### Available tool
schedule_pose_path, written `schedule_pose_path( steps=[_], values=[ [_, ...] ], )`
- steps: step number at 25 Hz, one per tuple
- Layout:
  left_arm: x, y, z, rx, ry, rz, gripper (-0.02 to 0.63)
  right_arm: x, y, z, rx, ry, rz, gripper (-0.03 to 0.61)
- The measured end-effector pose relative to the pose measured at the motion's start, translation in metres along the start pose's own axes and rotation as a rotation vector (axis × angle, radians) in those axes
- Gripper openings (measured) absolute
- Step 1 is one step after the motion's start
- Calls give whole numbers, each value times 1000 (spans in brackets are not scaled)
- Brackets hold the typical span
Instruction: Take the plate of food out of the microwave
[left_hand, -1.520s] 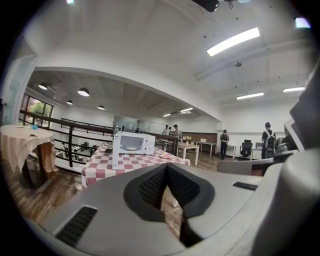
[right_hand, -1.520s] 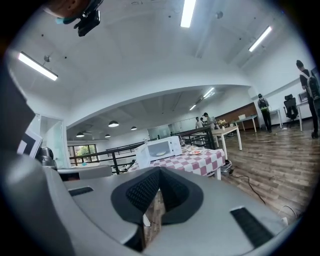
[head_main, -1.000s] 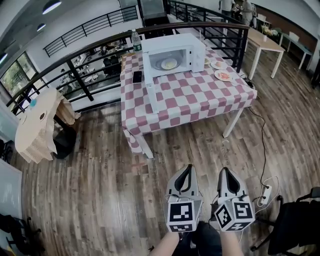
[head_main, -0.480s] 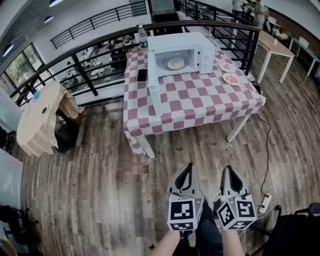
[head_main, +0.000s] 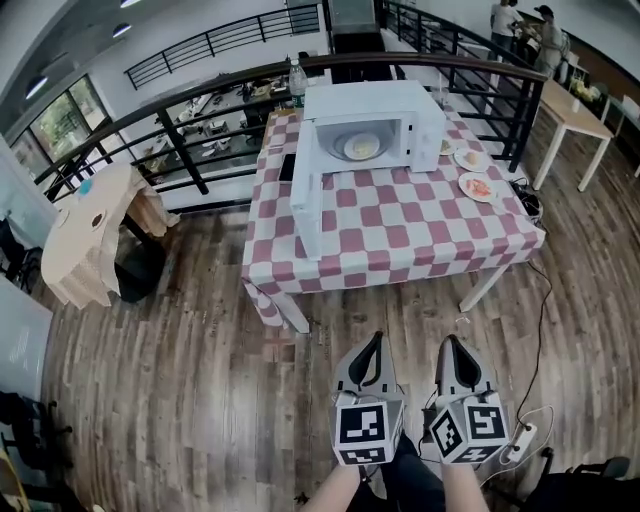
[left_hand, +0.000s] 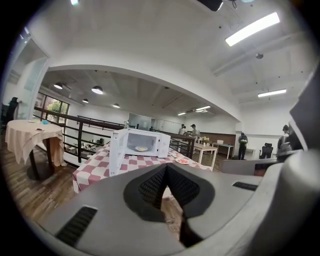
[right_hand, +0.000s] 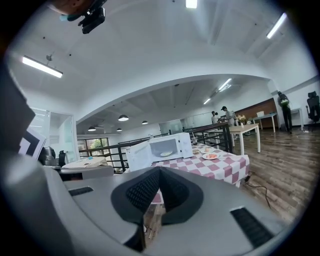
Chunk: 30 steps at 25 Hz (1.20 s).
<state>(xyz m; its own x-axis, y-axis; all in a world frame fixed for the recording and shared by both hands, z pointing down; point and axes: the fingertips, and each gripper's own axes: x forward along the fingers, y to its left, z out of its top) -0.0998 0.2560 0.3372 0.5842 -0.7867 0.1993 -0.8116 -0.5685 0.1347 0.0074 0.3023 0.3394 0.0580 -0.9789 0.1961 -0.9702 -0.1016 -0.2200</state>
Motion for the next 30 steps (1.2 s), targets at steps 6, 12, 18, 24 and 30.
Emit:
schedule_pose_path(
  steps=[6, 12, 18, 24, 30],
  values=[
    [38, -7, 9, -1, -16, 47, 8, 33, -30, 13, 0, 2, 44, -6],
    [69, -15, 10, -5, -5, 75, 8, 56, -52, 19, 13, 10, 71, -5],
    [94, -28, 7, -8, 7, 75, 8, 74, -64, 21, 27, 17, 95, -5],
    [107, -29, 10, 0, 3, 77, 8, 86, -71, 24, 37, 15, 103, -5],
    [126, -23, 9, -8, 13, 79, 8, 104, -77, 21, 44, 24, 97, -5]
  ],
)
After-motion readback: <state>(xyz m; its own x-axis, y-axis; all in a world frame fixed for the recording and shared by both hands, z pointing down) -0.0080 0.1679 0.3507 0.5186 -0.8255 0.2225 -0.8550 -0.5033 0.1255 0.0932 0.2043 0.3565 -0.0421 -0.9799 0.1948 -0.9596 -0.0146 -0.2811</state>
